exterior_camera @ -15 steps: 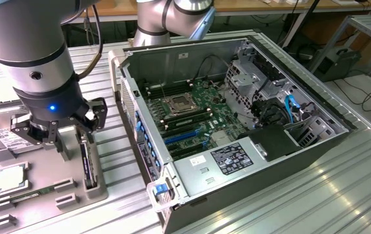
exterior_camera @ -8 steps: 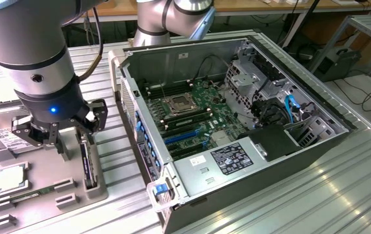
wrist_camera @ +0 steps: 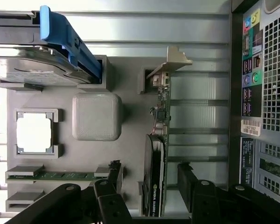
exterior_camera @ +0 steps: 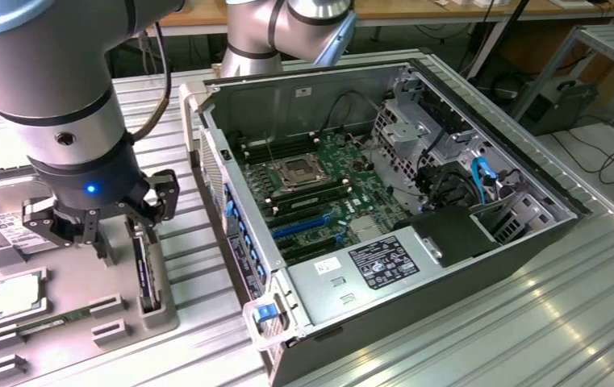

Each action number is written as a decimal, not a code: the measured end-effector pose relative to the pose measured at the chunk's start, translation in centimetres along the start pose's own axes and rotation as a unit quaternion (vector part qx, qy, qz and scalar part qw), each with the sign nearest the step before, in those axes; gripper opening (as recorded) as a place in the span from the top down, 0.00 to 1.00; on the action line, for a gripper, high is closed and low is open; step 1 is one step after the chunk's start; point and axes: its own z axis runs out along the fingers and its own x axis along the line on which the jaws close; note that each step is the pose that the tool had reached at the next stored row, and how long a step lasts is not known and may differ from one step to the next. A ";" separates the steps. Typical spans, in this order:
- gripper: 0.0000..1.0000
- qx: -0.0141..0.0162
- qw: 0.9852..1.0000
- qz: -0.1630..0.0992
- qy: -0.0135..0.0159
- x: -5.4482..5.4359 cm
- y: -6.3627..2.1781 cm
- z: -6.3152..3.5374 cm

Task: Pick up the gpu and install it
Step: 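Pick up the gpu and move the gpu toward the slot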

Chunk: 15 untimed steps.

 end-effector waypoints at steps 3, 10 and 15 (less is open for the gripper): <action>0.40 0.000 1.000 0.000 0.001 0.0 -0.13 0.34; 0.40 0.000 1.000 0.000 0.012 -0.1 -0.50 1.17; 0.40 0.000 1.000 0.000 0.012 -0.1 -0.53 1.30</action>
